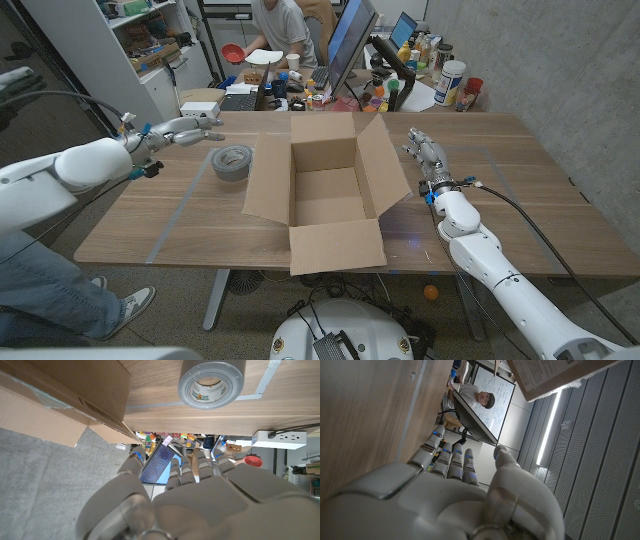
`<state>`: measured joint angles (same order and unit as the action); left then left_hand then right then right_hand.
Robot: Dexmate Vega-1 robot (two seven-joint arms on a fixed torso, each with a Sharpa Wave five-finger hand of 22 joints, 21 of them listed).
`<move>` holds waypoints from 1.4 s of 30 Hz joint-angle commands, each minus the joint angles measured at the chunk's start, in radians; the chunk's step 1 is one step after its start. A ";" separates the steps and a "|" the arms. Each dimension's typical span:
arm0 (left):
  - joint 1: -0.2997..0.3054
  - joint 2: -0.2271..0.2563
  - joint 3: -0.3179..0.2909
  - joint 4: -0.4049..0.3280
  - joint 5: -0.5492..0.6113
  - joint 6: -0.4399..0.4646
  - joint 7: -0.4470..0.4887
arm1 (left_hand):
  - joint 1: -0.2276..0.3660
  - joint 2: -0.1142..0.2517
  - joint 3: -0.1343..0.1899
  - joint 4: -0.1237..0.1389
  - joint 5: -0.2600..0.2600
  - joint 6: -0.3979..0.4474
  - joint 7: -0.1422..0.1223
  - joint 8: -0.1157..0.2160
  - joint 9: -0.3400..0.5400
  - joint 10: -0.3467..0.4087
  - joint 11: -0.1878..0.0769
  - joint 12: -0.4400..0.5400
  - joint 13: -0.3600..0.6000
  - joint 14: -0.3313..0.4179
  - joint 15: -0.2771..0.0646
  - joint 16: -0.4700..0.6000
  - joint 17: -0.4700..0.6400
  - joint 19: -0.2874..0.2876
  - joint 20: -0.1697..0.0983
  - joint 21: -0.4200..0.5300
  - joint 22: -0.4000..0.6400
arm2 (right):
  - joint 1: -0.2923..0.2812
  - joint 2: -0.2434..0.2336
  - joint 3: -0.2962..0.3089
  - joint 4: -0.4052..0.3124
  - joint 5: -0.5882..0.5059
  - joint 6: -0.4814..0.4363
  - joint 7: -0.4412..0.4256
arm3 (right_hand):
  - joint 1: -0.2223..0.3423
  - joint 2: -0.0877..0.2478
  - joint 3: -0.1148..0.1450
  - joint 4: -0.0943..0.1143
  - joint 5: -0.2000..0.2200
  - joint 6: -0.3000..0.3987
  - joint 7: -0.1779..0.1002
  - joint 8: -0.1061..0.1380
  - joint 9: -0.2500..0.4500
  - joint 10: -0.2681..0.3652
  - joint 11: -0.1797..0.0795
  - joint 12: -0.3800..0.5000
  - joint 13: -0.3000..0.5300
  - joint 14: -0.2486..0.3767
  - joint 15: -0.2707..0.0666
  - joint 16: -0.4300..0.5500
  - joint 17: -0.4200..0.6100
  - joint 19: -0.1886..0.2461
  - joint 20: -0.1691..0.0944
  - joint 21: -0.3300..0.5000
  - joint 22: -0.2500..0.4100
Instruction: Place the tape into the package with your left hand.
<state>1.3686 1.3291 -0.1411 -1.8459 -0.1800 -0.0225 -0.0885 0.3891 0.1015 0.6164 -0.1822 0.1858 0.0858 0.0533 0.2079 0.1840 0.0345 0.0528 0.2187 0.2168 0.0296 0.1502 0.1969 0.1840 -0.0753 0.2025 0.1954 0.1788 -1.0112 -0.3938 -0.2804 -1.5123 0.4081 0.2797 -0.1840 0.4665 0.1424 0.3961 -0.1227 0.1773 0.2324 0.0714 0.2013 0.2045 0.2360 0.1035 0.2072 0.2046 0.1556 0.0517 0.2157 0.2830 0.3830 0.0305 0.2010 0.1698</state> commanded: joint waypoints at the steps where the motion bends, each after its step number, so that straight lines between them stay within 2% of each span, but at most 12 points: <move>1: 0.076 0.008 -0.124 -0.050 0.169 0.086 -0.101 | 0.027 -0.004 0.008 -0.003 0.004 0.013 0.000 0.008 0.003 0.006 -0.005 0.012 0.003 0.013 0.004 0.004 0.002 -0.002 0.010 0.005 0.006 | 0.015 -0.006 -0.011 0.004 -0.012 0.013 -0.007 | 0.004 -0.001 -0.005 -0.001 0.001 0.001 -0.006 0.005 0.000 0.006 -0.001 0.004 0.002 0.008 -0.002 0.005 0.002 0.004 0.006 -0.003 0.003; 5: 0.084 -0.007 -0.145 -0.069 0.219 0.122 -0.139 | 0.036 -0.009 0.009 -0.004 0.004 0.015 0.001 0.009 0.003 0.009 -0.009 0.014 0.004 0.017 0.003 0.005 0.002 -0.001 0.010 0.006 0.006 | 0.031 -0.007 -0.015 0.013 -0.016 0.018 -0.001 | 0.004 -0.002 -0.006 -0.002 0.001 0.001 -0.007 0.004 0.000 0.006 -0.001 0.004 0.002 0.008 -0.002 0.005 0.001 0.004 0.006 -0.003 0.003; 16: 0.070 -0.024 -0.132 -0.080 0.266 0.151 -0.214 | 0.056 -0.027 0.005 -0.005 0.001 0.009 0.007 0.007 0.003 0.003 -0.007 0.014 0.007 0.017 0.009 0.003 0.003 0.000 0.012 0.007 0.006 | 0.078 -0.020 -0.026 0.050 -0.024 0.015 0.027 | 0.001 -0.005 -0.010 -0.002 0.000 0.001 -0.007 0.004 -0.001 0.006 -0.002 0.003 0.001 0.008 -0.002 0.005 -0.001 0.004 0.007 -0.003 0.003; 27: 0.086 -0.048 -0.169 -0.102 0.313 0.175 -0.265 | 0.073 -0.042 0.002 -0.004 -0.002 0.006 0.002 0.007 0.004 -0.004 -0.009 0.013 0.009 0.014 0.010 0.001 0.003 -0.002 0.012 0.006 0.007 | 0.090 -0.023 -0.024 0.088 -0.022 0.019 0.037 | 0.000 -0.005 -0.012 -0.001 0.000 0.003 -0.010 0.005 -0.001 0.009 -0.005 0.004 0.001 0.011 -0.004 0.006 -0.003 0.006 0.008 -0.003 0.003; 33: 0.102 -0.036 -0.167 -0.130 0.426 0.209 -0.240 | 0.080 -0.049 -0.001 -0.003 -0.003 0.004 0.002 0.006 0.004 -0.007 -0.008 0.013 0.010 0.013 0.011 0.001 0.003 -0.002 0.012 0.006 0.007 | 0.095 0.007 -0.022 0.128 -0.021 0.056 0.025 | 0.001 -0.005 -0.014 -0.003 0.000 0.016 -0.015 0.009 -0.002 0.027 -0.007 0.009 0.001 0.030 -0.001 0.012 -0.007 0.016 0.014 0.001 0.003; 42: 0.084 -0.009 -0.090 -0.147 0.565 0.290 -0.184 | 0.093 -0.062 -0.005 -0.002 -0.005 0.008 -0.003 0.008 0.004 -0.003 -0.013 0.016 0.012 0.023 0.009 0.005 0.004 -0.001 0.013 0.007 0.008 | 0.110 0.021 -0.022 0.159 -0.024 0.080 0.024 | 0.001 -0.008 -0.017 -0.005 -0.001 0.022 -0.018 0.010 -0.003 0.035 -0.006 0.011 0.000 0.037 -0.008 0.014 -0.010 0.024 0.009 0.003 0.003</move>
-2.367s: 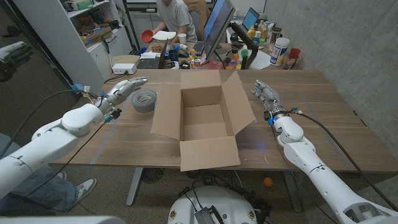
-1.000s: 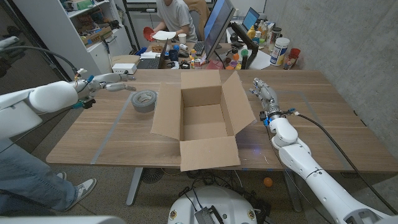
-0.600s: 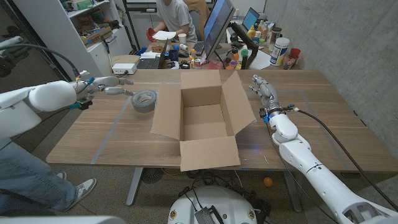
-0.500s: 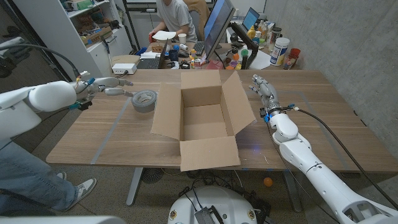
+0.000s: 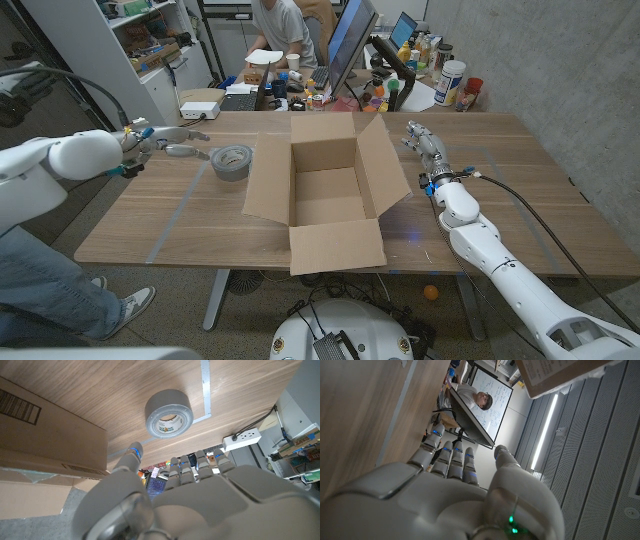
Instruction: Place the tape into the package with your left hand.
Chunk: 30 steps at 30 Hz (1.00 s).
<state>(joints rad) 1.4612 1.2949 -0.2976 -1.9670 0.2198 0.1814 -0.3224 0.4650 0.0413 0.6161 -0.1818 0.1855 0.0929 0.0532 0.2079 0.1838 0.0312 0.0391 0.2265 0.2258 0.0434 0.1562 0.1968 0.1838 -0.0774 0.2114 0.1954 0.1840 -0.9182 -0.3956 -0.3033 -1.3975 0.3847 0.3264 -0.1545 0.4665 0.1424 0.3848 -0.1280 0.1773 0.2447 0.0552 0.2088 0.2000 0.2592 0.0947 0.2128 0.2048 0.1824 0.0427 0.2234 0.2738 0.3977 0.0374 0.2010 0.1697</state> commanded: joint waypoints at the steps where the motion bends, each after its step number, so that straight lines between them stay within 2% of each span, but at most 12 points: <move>1: -0.015 0.027 0.080 -0.026 0.173 0.097 0.058 | 0.018 -0.003 -0.005 -0.002 -0.005 0.001 -0.004 0.008 0.004 0.000 0.001 0.009 0.003 0.010 0.003 0.005 0.004 0.002 0.004 0.007 0.002 | 0.017 0.024 0.002 0.044 0.000 0.035 -0.005 | 0.000 -0.008 -0.006 0.001 -0.001 0.010 -0.002 0.003 0.002 0.012 0.002 0.005 0.000 0.010 0.000 0.006 -0.001 0.009 0.003 0.002 0.003; 9: -0.114 0.040 0.206 0.016 0.144 0.126 0.121 | 0.028 -0.011 -0.010 0.002 -0.007 0.008 -0.010 0.010 0.004 0.011 0.000 0.014 0.005 0.024 0.001 0.009 0.004 0.010 0.003 0.011 0.003 | 0.016 0.025 0.001 0.035 -0.005 0.039 -0.012 | -0.001 -0.008 -0.007 0.001 -0.001 0.012 -0.002 0.003 0.002 0.011 0.002 0.004 0.000 0.006 -0.001 0.004 -0.002 0.007 0.002 0.001 0.003; 11: -0.161 0.047 0.264 0.023 0.135 0.149 0.121 | 0.029 -0.012 -0.011 0.003 -0.007 0.009 -0.010 0.010 0.004 0.015 0.001 0.016 0.005 0.025 0.001 0.010 0.004 0.011 0.003 0.011 0.003 | 0.016 0.022 0.001 0.029 -0.009 0.033 -0.016 | -0.001 -0.008 -0.008 0.001 -0.001 0.012 -0.003 0.003 0.002 0.011 0.001 0.004 0.000 0.006 -0.001 0.004 -0.002 0.007 0.003 0.001 0.003; 13: -0.180 0.060 0.290 0.025 0.120 0.160 0.121 | 0.030 -0.013 -0.012 0.004 -0.007 0.011 -0.010 0.010 0.004 0.017 0.001 0.017 0.006 0.029 0.004 0.011 0.004 0.014 0.003 0.012 0.003 | 0.016 0.020 0.001 0.028 -0.008 0.031 -0.016 | -0.001 -0.008 -0.008 0.001 -0.001 0.012 -0.003 0.003 0.002 0.011 0.001 0.003 0.000 0.006 -0.001 0.004 -0.002 0.007 0.002 0.001 0.003; 14: -0.212 0.061 0.325 0.033 0.116 0.167 0.117 | 0.030 -0.014 -0.012 0.005 -0.007 0.011 -0.010 0.010 0.004 0.017 0.001 0.017 0.006 0.029 0.005 0.011 0.005 0.015 0.003 0.012 0.003 | 0.017 0.018 0.003 0.026 -0.011 0.029 -0.020 | -0.001 -0.008 -0.008 0.001 -0.001 0.013 -0.003 0.003 0.002 0.011 0.001 0.003 0.000 0.006 -0.001 0.004 -0.002 0.007 0.002 0.001 0.003; 17: -0.246 0.073 0.368 0.038 0.096 0.181 0.121 | 0.031 -0.017 -0.016 0.008 -0.008 0.013 -0.012 0.010 0.005 0.012 0.015 0.016 0.007 0.025 0.015 0.008 0.005 0.020 0.005 0.014 0.003 | 0.016 0.016 0.004 0.023 -0.014 0.028 -0.025 | -0.001 -0.010 -0.009 0.000 -0.002 0.014 -0.002 0.003 0.002 0.011 0.001 0.003 0.000 0.005 -0.001 0.003 -0.003 0.005 0.003 0.000 0.003; 18: -0.280 0.068 0.399 0.045 0.091 0.187 0.109 | 0.032 -0.019 -0.017 0.010 -0.008 0.012 -0.012 0.009 0.005 0.010 0.016 0.016 0.007 0.022 0.024 0.006 0.005 0.024 0.005 0.015 0.004 | 0.018 0.017 0.005 0.024 -0.014 0.031 -0.027 | 0.000 -0.012 -0.009 -0.002 -0.001 0.015 -0.001 0.003 0.002 0.012 0.001 0.003 0.000 0.006 0.000 0.003 -0.004 0.005 0.003 -0.001 0.003; 19: -0.283 0.075 0.406 0.044 0.084 0.191 0.114 | 0.031 -0.021 -0.019 0.011 -0.008 0.011 -0.012 0.008 0.005 0.007 0.019 0.014 0.008 0.022 0.027 0.006 0.005 0.026 0.006 0.016 0.004 | 0.018 0.017 0.005 0.025 -0.014 0.032 -0.027 | 0.001 -0.012 -0.009 -0.002 -0.001 0.015 -0.001 0.003 0.002 0.011 0.001 0.003 0.000 0.006 -0.001 0.003 -0.004 0.005 0.003 -0.001 0.003; 23: -0.375 0.069 0.491 0.069 0.060 0.179 0.071 | 0.029 -0.031 -0.026 0.013 -0.010 0.006 -0.016 0.004 0.005 0.003 0.027 0.014 0.009 0.021 0.037 0.005 0.005 0.035 0.006 0.019 0.005 | 0.022 0.013 0.004 0.026 -0.016 0.030 -0.025 | 0.004 -0.016 -0.009 -0.006 -0.001 0.017 -0.001 0.004 0.001 0.011 0.001 0.002 0.000 0.005 0.000 0.001 -0.007 0.004 0.003 -0.001 0.003; 25: -0.397 0.068 0.517 0.073 0.055 0.180 0.069 | 0.028 -0.037 -0.030 0.014 -0.010 0.007 -0.017 0.004 0.005 0.013 0.030 0.019 0.010 0.025 0.039 0.006 0.005 0.041 0.007 0.021 0.005 | 0.021 0.014 0.005 0.028 -0.015 0.030 -0.026 | 0.006 -0.018 -0.009 -0.008 -0.001 0.017 -0.001 0.003 0.001 0.011 0.001 0.002 0.000 0.005 0.000 0.000 -0.008 0.004 0.004 -0.002 0.003; 28: -0.427 0.068 0.548 0.078 0.051 0.179 0.068 | 0.030 -0.043 -0.039 0.019 -0.011 0.007 -0.019 0.001 0.005 0.059 0.058 0.038 0.012 0.043 0.040 0.012 0.005 0.058 0.007 0.024 0.005 | 0.018 0.013 0.007 0.028 -0.012 0.030 -0.027 | 0.007 -0.019 -0.010 -0.009 -0.001 0.017 -0.002 0.003 0.001 0.010 0.001 0.001 0.000 0.005 0.000 0.000 -0.009 0.003 0.004 -0.002 0.003; 30: -0.448 0.067 0.568 0.079 0.053 0.184 0.062 | 0.032 -0.046 -0.043 0.021 -0.011 -0.011 -0.029 -0.007 0.006 0.081 0.064 0.045 0.012 0.053 0.038 0.014 0.004 0.064 0.007 0.024 0.004 | 0.015 0.012 0.008 0.029 -0.010 0.032 -0.026 | 0.007 -0.020 -0.010 -0.009 -0.001 0.018 -0.002 0.003 0.001 0.010 0.002 0.001 0.000 0.005 0.001 0.000 -0.010 0.003 0.004 -0.002 0.003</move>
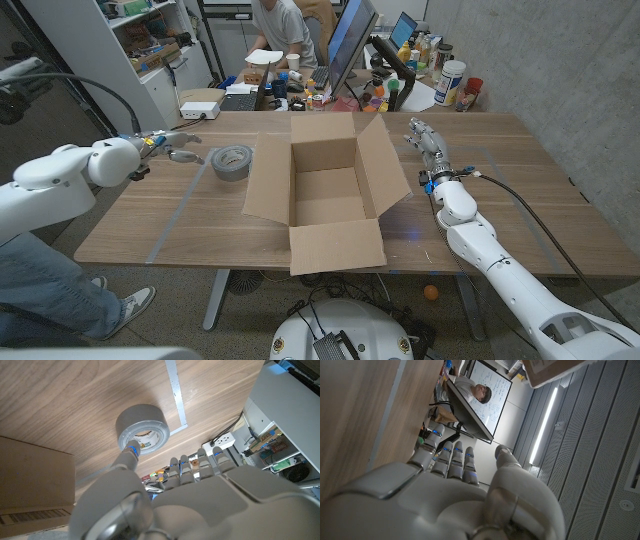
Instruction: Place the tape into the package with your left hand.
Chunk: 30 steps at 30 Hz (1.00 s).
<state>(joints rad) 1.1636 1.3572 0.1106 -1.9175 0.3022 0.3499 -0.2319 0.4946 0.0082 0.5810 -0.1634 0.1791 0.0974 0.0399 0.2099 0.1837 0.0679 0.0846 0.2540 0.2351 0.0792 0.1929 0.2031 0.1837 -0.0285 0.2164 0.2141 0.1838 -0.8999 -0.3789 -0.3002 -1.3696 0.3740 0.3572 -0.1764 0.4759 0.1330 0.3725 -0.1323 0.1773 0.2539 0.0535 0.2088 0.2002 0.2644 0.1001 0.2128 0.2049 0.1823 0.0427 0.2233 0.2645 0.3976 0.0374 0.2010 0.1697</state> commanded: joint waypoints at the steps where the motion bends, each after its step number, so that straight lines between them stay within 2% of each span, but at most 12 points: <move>1: -0.162 0.003 0.172 0.030 -0.024 0.022 -0.033 | 0.004 -0.013 -0.010 0.003 -0.004 -0.020 -0.021 -0.011 0.006 0.049 0.020 0.019 0.002 0.026 0.000 0.011 0.004 0.017 0.002 0.005 0.004 | -0.005 -0.005 0.006 0.000 0.001 0.001 -0.003 | -0.003 -0.010 0.002 -0.005 -0.001 0.009 -0.001 0.003 0.001 0.005 -0.004 0.001 0.000 0.005 0.001 0.000 -0.001 0.003 0.004 -0.002 0.003; 3: -0.187 0.002 0.195 0.034 -0.012 0.019 -0.044 | 0.006 -0.014 -0.013 0.004 -0.004 -0.030 -0.029 -0.014 0.006 0.039 0.028 0.012 0.000 0.030 -0.002 0.010 0.004 0.020 0.002 0.004 0.004 | -0.007 -0.006 0.007 0.000 0.003 0.002 -0.002 | -0.003 -0.010 0.001 -0.005 -0.001 0.010 -0.001 0.003 0.001 0.005 -0.004 0.001 0.000 0.005 0.000 0.000 -0.001 0.003 0.004 -0.002 0.003; 7: -0.250 -0.013 0.255 0.036 0.045 0.039 -0.091 | 0.006 -0.016 -0.020 0.007 -0.004 -0.005 -0.029 -0.004 0.005 0.011 0.001 -0.003 -0.006 0.016 -0.002 0.001 0.003 0.019 0.003 0.000 0.003 | -0.010 -0.007 0.006 0.000 0.004 0.003 0.000 | -0.004 -0.010 0.000 -0.004 0.000 0.011 -0.001 0.003 0.001 0.005 -0.004 0.000 0.000 0.005 0.001 0.000 -0.001 0.002 0.005 -0.003 0.003; 17: -0.359 -0.053 0.341 0.064 0.141 0.029 -0.193 | 0.001 -0.018 -0.030 0.013 -0.004 0.012 -0.022 -0.003 0.004 0.016 -0.015 -0.006 -0.012 -0.007 -0.002 -0.009 0.003 0.003 0.003 -0.010 0.001 | -0.013 -0.001 0.008 0.015 0.013 0.012 0.008 | -0.004 -0.010 -0.001 -0.004 0.000 0.015 -0.006 0.004 0.001 0.003 -0.005 -0.001 0.000 0.005 0.002 -0.001 -0.002 0.001 0.006 -0.004 0.003; 20: -0.374 -0.060 0.351 0.073 0.159 0.017 -0.199 | 0.001 -0.016 -0.033 0.014 -0.004 0.015 -0.020 -0.004 0.004 0.016 -0.020 -0.007 -0.014 -0.021 -0.012 -0.013 0.004 -0.010 0.002 -0.015 0.001 | -0.012 0.001 0.008 0.021 0.015 0.017 0.012 | -0.005 -0.009 -0.002 -0.003 0.000 0.015 -0.006 0.004 0.001 0.003 -0.005 -0.001 0.000 0.004 0.003 -0.001 -0.003 0.000 0.006 -0.004 0.003; 30: -0.379 -0.090 0.346 0.098 0.176 -0.042 -0.118 | 0.008 -0.006 -0.034 0.014 -0.002 0.024 -0.017 -0.003 0.005 0.001 -0.026 -0.015 -0.015 -0.031 -0.028 -0.013 0.005 -0.032 0.001 -0.022 0.001 | -0.009 0.007 0.010 0.040 0.017 0.027 0.017 | -0.004 -0.011 -0.003 -0.004 0.000 0.017 -0.009 0.004 0.001 0.003 -0.005 -0.002 0.000 0.004 0.003 -0.001 -0.005 -0.001 0.007 -0.004 0.003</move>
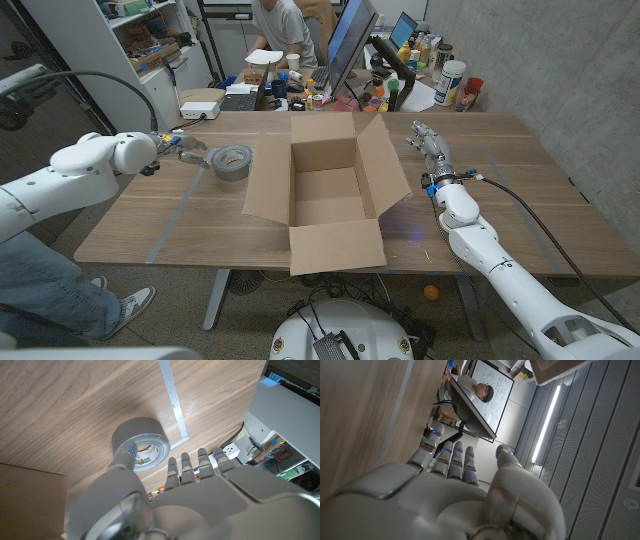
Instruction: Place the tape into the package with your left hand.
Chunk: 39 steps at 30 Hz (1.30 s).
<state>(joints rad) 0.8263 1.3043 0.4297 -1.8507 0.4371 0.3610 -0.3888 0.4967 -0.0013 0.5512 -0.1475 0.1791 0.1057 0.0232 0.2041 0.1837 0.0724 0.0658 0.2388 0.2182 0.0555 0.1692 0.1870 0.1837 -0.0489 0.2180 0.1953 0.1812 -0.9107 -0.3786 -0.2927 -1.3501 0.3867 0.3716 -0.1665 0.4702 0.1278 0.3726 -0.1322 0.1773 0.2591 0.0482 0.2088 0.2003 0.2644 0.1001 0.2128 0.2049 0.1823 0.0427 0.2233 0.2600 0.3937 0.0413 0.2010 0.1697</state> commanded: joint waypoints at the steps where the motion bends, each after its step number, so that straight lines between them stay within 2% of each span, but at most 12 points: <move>1: -0.045 -0.042 0.028 0.035 0.041 -0.060 0.042 | 0.006 0.004 -0.004 -0.002 -0.002 0.015 0.000 0.002 0.005 -0.005 -0.007 0.000 0.002 -0.008 -0.005 0.003 0.005 -0.013 0.000 -0.004 0.004 | 0.003 0.007 0.003 0.022 0.005 0.014 0.008 | 0.001 -0.006 -0.004 -0.004 0.000 0.012 -0.003 0.004 0.000 0.003 -0.005 -0.002 0.000 0.004 0.002 -0.001 0.000 0.003 0.004 -0.004 0.003; 14: -0.079 -0.111 0.059 0.083 0.038 -0.095 0.055 | 0.007 0.008 -0.006 -0.001 -0.003 0.017 0.002 0.001 0.005 -0.008 -0.012 -0.002 0.002 -0.007 -0.010 0.006 0.005 -0.020 -0.001 -0.004 0.004 | 0.009 0.006 0.007 0.029 0.007 0.007 0.011 | 0.001 -0.006 -0.005 -0.004 0.000 0.014 -0.004 0.003 0.000 0.003 -0.003 -0.003 0.000 0.005 0.002 -0.001 -0.002 0.003 0.004 -0.005 0.003; 26: -0.072 -0.137 0.064 0.100 0.004 -0.086 0.077 | 0.007 0.012 -0.011 0.001 -0.003 0.026 0.000 0.003 0.005 -0.002 -0.015 0.001 0.003 0.006 -0.013 0.012 0.006 -0.019 -0.001 0.000 0.006 | 0.023 0.011 0.012 0.057 0.009 0.010 0.016 | 0.003 -0.006 -0.007 -0.005 0.001 0.015 -0.005 0.003 0.000 0.004 -0.003 -0.003 0.000 0.005 0.001 -0.001 -0.004 0.003 0.005 -0.005 0.003; 39: -0.124 -0.184 0.111 0.145 0.019 -0.104 0.054 | 0.008 0.013 -0.014 0.001 -0.003 0.033 -0.002 0.003 0.005 0.008 -0.019 0.005 0.004 0.015 -0.017 0.016 0.006 -0.014 -0.002 0.004 0.006 | 0.029 0.018 0.022 0.091 0.017 0.020 0.025 | 0.003 -0.006 -0.008 -0.005 0.001 0.016 -0.004 0.002 0.000 0.004 -0.002 -0.003 0.000 0.007 0.003 -0.001 -0.005 0.003 0.005 -0.005 0.003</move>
<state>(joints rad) 0.7391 1.1587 0.5074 -1.7405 0.4492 0.2667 -0.3199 0.5022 0.0042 0.5431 -0.1475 0.1792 0.1272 0.0231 0.2040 0.1837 0.0697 0.0479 0.2381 0.2197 0.0650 0.1500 0.1930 0.1888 -0.0651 0.2126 0.1953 0.1840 -0.8876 -0.3664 -0.2784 -1.2849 0.3983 0.3824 -0.1469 0.4702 0.1279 0.3685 -0.1364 0.1773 0.2644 0.0430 0.2088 0.2004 0.2643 0.1000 0.2128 0.2050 0.1823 0.0427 0.2233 0.2554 0.3937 0.0412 0.2010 0.1697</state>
